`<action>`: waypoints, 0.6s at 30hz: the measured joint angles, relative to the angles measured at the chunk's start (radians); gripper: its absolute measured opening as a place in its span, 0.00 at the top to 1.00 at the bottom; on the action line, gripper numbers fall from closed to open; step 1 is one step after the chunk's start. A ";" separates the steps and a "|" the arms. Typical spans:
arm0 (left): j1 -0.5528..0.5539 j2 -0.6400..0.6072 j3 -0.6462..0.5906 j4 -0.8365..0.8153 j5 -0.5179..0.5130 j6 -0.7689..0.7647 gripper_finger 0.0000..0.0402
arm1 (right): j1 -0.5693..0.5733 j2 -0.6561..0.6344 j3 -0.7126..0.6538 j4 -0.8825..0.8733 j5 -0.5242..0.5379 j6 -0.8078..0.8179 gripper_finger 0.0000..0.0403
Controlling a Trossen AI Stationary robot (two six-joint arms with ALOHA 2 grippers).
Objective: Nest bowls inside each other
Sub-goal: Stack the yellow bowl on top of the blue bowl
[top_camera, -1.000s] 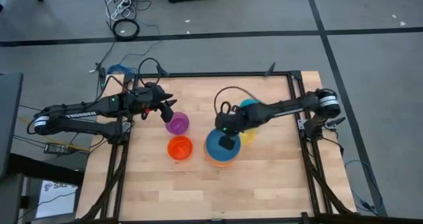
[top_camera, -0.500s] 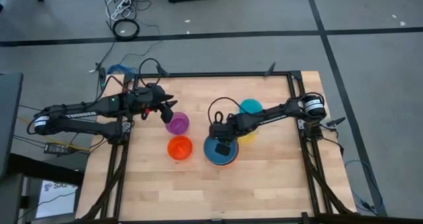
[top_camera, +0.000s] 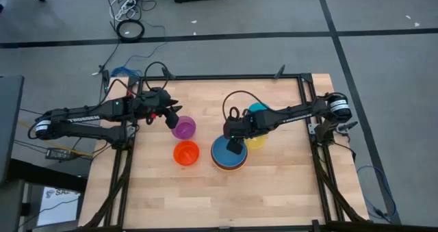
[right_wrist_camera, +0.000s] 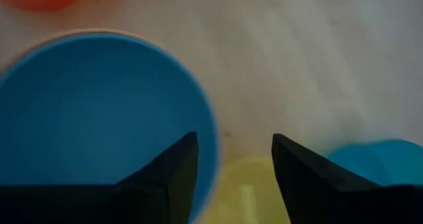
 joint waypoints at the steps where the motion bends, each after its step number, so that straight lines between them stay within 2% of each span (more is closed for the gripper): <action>1: 0.000 0.000 0.000 0.000 0.000 0.000 0.63 | 0.000 -0.009 0.000 -0.024 0.023 0.006 0.55; 7: 0.000 0.000 0.000 -0.056 0.002 -0.003 0.63 | -0.003 -0.037 0.000 -0.221 0.152 0.089 0.55; 11: 0.000 0.000 -0.001 -0.151 0.054 0.033 0.63 | -0.004 -0.037 0.000 -0.403 0.212 0.191 0.55; 15: -0.001 0.000 -0.046 -0.171 0.175 0.083 0.63 | -0.002 -0.037 0.000 -0.527 0.231 0.280 0.56; 18: -0.001 0.000 -0.092 -0.168 0.196 0.068 0.63 | -0.002 -0.038 -0.012 -0.580 0.201 0.331 0.56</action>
